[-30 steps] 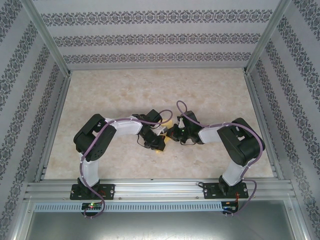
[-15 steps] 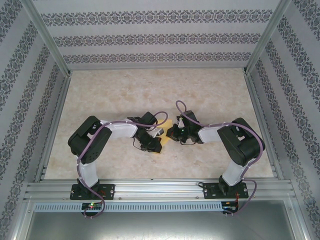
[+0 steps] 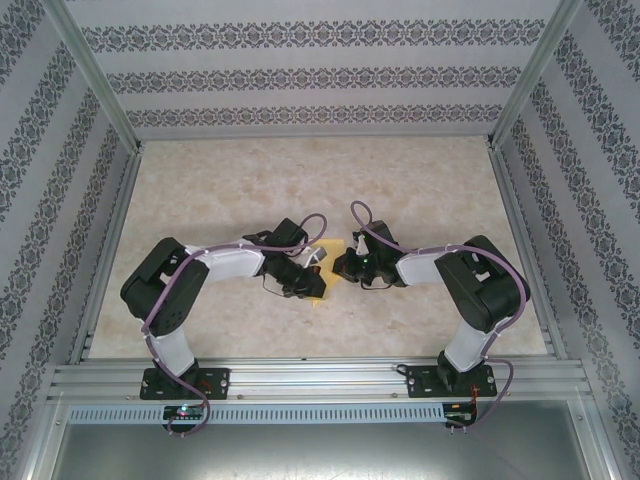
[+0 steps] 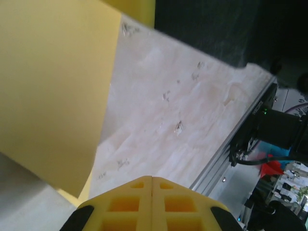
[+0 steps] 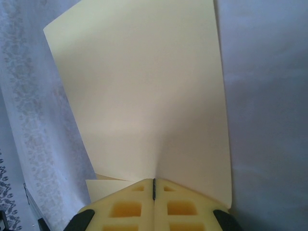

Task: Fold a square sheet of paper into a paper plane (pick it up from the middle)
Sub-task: Third fold the triangle at the center of the table.

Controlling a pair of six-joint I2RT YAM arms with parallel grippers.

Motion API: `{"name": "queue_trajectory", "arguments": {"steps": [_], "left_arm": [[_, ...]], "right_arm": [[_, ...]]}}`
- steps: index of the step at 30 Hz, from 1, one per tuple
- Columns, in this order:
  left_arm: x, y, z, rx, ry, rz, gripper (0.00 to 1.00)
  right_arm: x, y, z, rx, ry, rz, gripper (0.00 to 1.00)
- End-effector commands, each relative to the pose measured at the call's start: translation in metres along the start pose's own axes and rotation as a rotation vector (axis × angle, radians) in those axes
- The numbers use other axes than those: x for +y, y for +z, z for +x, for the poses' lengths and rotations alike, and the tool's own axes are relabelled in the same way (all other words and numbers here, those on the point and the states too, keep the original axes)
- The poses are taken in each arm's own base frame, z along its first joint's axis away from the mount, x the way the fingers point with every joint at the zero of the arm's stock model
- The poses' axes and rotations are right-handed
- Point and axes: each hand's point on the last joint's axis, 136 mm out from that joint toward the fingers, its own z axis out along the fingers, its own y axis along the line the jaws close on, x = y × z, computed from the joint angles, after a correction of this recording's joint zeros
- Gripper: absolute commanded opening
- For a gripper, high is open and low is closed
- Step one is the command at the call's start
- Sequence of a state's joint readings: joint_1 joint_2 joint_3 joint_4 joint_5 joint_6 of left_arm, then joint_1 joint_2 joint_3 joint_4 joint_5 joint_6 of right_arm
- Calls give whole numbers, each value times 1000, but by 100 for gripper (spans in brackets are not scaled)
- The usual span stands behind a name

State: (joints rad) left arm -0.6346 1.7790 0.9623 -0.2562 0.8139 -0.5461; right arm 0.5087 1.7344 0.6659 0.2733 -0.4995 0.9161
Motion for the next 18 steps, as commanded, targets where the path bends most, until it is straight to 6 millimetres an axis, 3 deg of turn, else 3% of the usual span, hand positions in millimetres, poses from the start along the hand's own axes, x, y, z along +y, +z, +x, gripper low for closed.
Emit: {"name": "queue_trajectory", "arguments": {"steps": [1,6,12,18], "left_arm": [[8,1,-19,-49,-7,-43,7],[19,17,-4,51,-55,-2,7],[67,16,30,118,-160,-175,5],[69,7,44,109,-209,-186,5]], "right_arm": [[-31,1,14,23,27,127,0],[-32,1,14,21,27,131,0],[-34,0,13,16,28,139,0],[-35,1,13,18,29,143,0]]}}
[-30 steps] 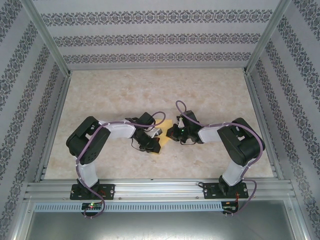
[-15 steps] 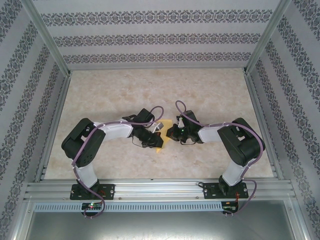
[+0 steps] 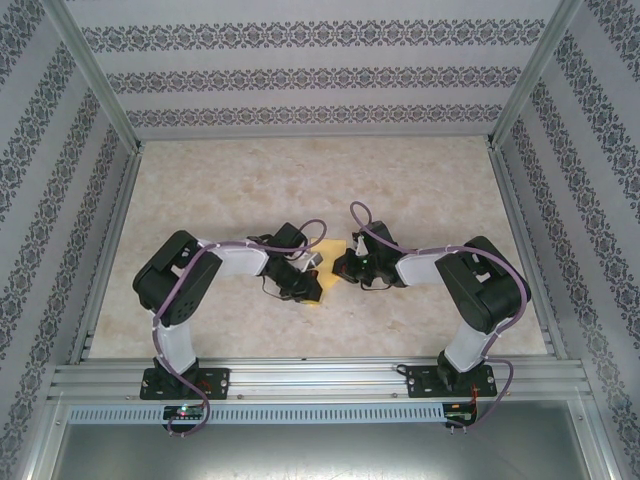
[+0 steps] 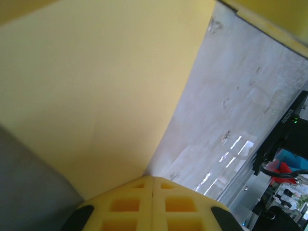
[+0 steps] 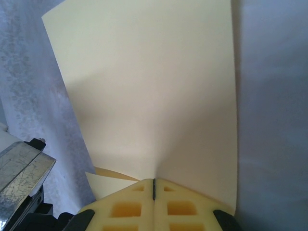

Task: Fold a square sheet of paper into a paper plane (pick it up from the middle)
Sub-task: Third fold the triangle at the center of the table.

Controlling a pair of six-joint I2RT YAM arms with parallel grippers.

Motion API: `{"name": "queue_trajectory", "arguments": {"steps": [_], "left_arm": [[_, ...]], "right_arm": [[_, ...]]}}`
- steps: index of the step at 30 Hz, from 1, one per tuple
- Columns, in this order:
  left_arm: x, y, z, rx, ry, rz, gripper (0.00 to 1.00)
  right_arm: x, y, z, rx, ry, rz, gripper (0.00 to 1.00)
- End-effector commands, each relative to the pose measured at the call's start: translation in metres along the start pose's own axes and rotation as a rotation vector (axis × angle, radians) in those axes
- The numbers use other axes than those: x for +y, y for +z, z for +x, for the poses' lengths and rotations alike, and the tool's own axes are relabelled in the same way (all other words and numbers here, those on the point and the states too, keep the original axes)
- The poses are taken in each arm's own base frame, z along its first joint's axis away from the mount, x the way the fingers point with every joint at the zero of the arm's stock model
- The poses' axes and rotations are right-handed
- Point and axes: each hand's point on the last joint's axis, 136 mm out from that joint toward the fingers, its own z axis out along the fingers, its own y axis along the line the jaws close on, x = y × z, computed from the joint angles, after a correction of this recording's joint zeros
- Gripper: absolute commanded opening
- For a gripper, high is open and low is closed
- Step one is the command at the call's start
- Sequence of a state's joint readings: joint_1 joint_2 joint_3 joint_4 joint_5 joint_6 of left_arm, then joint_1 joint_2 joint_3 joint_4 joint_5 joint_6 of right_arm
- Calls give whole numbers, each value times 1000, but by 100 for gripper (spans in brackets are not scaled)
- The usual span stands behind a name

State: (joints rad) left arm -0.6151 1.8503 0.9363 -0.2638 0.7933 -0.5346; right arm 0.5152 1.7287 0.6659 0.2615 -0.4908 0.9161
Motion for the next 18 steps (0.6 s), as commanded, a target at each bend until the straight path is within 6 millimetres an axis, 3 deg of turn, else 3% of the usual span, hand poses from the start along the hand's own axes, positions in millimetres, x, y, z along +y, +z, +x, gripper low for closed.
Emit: {"name": "queue_trajectory", "arguments": {"steps": [1,6,8,14,18], "left_arm": [[36,-4,34,63,-139,-126,5],[36,-14,44,38,-152,-127,5],[24,-21,42,2,-125,-89,5],[-31,-47,15,-108,19,54,9],[-33,-39,-9,-110,18,35,9]], "right_arm": [[-34,2,11,19,30,131,0],[-33,3,11,21,31,125,0],[-31,3,11,19,32,119,0],[-25,4,8,10,26,111,0],[-24,6,10,15,24,109,0]]}}
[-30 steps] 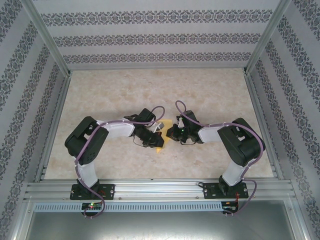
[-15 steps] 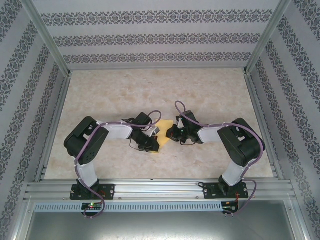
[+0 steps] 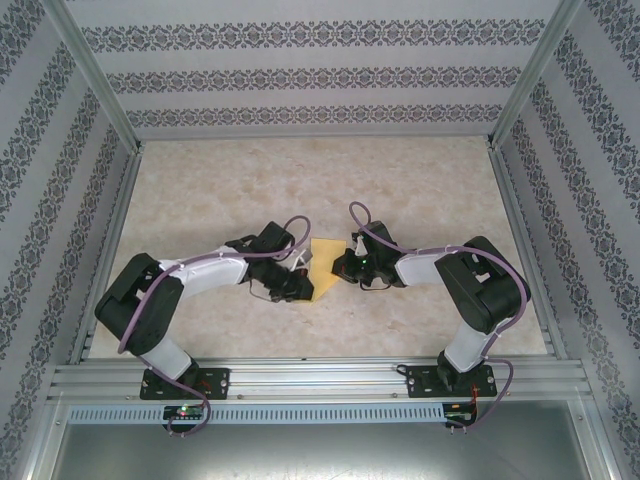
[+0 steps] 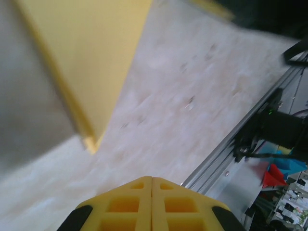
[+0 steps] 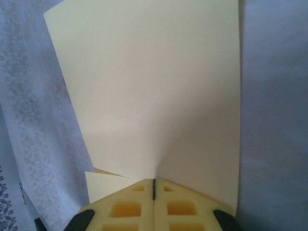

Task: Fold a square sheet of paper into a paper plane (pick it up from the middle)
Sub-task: Third fold the triangle at the center of the table.

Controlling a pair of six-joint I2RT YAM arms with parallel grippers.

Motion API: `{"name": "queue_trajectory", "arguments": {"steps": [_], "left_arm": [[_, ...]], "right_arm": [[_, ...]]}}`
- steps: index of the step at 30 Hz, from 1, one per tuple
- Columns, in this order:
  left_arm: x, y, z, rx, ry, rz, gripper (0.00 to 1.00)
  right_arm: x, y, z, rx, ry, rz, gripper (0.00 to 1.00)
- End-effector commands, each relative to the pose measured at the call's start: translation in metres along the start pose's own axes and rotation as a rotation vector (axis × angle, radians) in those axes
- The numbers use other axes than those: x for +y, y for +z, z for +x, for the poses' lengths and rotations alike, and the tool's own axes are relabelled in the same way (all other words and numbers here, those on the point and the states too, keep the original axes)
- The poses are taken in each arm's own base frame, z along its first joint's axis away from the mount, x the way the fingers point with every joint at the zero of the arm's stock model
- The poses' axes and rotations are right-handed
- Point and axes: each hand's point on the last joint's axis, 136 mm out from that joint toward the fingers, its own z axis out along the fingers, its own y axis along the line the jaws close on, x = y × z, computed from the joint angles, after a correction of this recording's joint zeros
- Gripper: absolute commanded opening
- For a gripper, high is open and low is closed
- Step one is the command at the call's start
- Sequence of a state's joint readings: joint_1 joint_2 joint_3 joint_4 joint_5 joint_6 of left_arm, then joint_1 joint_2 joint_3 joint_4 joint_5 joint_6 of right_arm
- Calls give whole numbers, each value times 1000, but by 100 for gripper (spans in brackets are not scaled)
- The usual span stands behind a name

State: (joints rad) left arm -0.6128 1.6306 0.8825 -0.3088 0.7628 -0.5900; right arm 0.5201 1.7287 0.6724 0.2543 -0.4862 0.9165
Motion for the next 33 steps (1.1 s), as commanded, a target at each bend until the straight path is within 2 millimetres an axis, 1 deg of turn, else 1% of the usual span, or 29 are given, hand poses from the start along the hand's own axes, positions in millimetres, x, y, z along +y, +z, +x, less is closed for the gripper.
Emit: {"name": "queue_trajectory", "arguments": {"steps": [1,4,6,9,11,15,17,19,21,22,24,26,27,29,30,32,33], "left_arm": [[0,9,-23,-5,-11,-2,8],[14,26,-28,31,-42,-24,8],[29,34,-22,68,-73,-67,7],[54,34,-7,99,-87,-164,6],[63,31,-1,101,-87,-202,6],[61,29,-2,93,-72,-193,6],[61,28,-4,84,-64,-200,6],[58,27,-6,75,-48,-194,6],[56,26,-9,71,-40,-188,6],[54,27,-10,73,-37,-182,6],[53,28,-11,75,-36,-173,6],[54,29,-11,77,-37,-174,7],[54,29,-11,79,-39,-175,6],[55,29,-10,81,-41,-178,6],[55,29,-8,83,-43,-181,6],[58,28,-7,85,-48,-197,6],[61,27,-5,85,-54,-207,5]], "right_arm": [[-25,5,10,13,26,107,0],[-25,5,11,14,24,110,0],[-25,5,11,11,25,111,1],[-22,2,9,2,17,105,5],[-13,-2,5,-11,2,82,12],[16,-20,-3,-50,-57,19,18],[27,-29,-1,-62,-85,-9,18],[32,-31,4,-60,-95,-22,15],[34,-25,12,-32,-99,-33,11],[35,-21,16,-22,-99,-37,8],[38,-11,21,-6,-91,-56,4],[45,3,28,24,-87,-95,1],[45,8,30,35,-83,-91,1],[35,19,33,47,-67,-61,0],[29,22,32,47,-59,-44,0],[9,23,26,20,-34,12,0],[4,23,24,14,-26,14,0]]}}
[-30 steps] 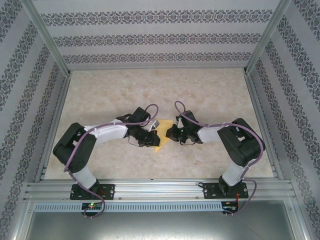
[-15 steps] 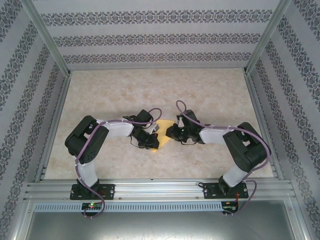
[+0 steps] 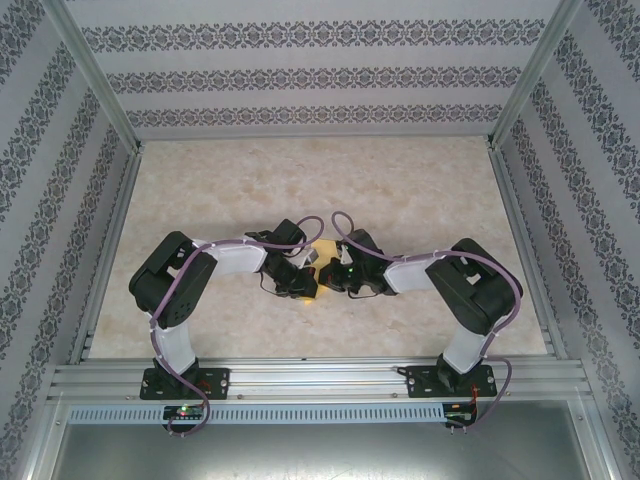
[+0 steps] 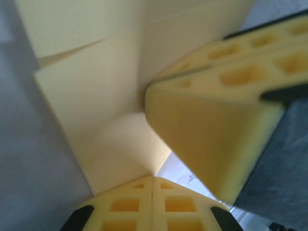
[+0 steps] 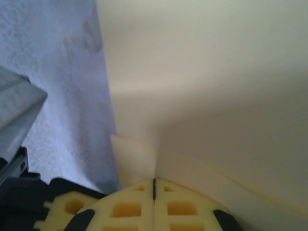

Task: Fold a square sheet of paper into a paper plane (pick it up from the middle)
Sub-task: Third fold the triangle at the center of the table.

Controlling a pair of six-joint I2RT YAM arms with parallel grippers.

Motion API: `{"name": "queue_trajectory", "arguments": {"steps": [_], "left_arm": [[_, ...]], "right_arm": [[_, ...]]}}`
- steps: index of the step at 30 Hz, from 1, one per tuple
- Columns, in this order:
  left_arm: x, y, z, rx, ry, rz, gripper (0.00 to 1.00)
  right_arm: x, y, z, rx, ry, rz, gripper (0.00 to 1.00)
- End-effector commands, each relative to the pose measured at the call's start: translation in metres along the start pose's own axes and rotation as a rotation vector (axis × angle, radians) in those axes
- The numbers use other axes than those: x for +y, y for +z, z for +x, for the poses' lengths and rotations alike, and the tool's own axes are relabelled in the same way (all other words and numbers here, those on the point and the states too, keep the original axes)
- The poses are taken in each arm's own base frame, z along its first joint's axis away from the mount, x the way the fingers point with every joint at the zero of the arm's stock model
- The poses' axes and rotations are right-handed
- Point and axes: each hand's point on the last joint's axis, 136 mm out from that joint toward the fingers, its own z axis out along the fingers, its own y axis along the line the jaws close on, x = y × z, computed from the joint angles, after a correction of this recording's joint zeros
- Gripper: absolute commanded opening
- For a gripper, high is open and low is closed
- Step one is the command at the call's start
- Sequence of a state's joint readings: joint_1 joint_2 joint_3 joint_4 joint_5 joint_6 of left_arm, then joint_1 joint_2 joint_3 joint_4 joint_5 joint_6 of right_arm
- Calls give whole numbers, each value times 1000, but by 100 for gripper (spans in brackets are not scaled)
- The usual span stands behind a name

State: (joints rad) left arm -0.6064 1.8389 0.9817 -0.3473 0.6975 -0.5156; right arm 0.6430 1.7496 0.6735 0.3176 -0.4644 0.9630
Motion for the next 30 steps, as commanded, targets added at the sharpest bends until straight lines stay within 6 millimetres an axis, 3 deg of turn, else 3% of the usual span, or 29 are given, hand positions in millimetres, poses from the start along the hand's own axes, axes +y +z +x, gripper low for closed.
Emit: {"name": "queue_trajectory", "arguments": {"steps": [1,7,15,18,22,27,30], "left_arm": [[25,-1,12,30,-38,-96,5],[35,1,21,47,-54,-126,4],[30,-1,20,37,-41,-104,5],[20,-5,17,23,-21,-71,6],[1,-16,10,-6,15,-21,8],[-33,-47,-7,-107,93,23,11],[-30,-63,-25,-201,98,-65,10]], "right_arm": [[-22,2,-11,-40,33,45,2],[-39,-13,-30,-89,49,63,6],[-67,-38,-54,-144,83,102,10],[-59,-49,-61,-168,73,66,17],[-31,-65,-64,-190,22,10,22],[-21,-73,-51,-193,14,16,36],[-21,-68,-41,-169,18,23,39]]}}
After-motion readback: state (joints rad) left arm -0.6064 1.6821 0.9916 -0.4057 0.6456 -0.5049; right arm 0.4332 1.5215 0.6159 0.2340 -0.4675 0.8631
